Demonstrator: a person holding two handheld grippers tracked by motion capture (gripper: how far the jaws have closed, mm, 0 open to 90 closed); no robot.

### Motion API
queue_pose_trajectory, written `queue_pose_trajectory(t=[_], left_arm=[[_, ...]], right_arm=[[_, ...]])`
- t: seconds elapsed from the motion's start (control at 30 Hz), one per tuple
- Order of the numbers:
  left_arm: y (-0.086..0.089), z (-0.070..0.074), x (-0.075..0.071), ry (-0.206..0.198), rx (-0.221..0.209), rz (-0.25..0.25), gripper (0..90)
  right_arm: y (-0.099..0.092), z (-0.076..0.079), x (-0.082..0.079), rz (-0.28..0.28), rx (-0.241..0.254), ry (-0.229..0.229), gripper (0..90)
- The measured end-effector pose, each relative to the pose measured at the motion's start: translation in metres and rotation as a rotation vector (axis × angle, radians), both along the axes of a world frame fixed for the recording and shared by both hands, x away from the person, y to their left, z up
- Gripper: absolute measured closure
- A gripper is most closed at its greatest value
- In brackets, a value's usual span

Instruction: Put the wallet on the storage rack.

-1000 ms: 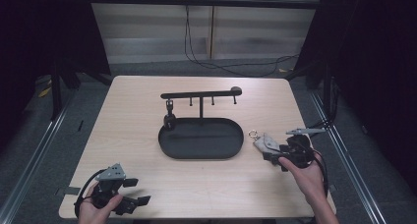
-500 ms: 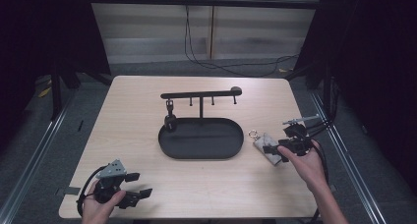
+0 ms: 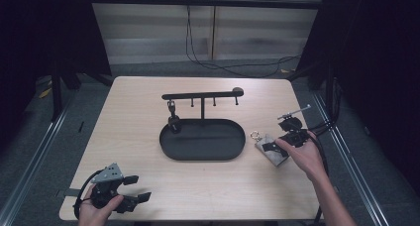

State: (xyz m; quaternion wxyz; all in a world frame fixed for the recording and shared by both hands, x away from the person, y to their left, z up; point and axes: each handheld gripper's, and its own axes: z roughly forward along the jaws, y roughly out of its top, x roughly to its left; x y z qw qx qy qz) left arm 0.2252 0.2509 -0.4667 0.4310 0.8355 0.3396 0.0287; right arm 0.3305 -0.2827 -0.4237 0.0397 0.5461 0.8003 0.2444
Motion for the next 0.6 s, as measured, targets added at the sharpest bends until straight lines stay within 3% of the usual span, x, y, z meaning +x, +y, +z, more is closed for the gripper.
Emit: queue_pose_trajectory(t=[0.17, 0.47, 0.6], left_arm=[[0.000, 0.000, 0.000, 0.006, 0.001, -0.007, 21.6], [-0.001, -0.001, 0.001, 0.005, 0.022, 0.005, 21.6], [0.000, -0.001, 0.001, 0.006, 0.018, 0.005, 21.6]], right_arm=[[-0.002, -0.009, 0.011, -0.006, -0.062, 0.068, 22.1], [0.005, -0.010, 0.027, 0.037, -0.148, 0.107, 26.0], [0.004, -0.015, 0.033, 0.037, -0.153, 0.142, 22.7]])
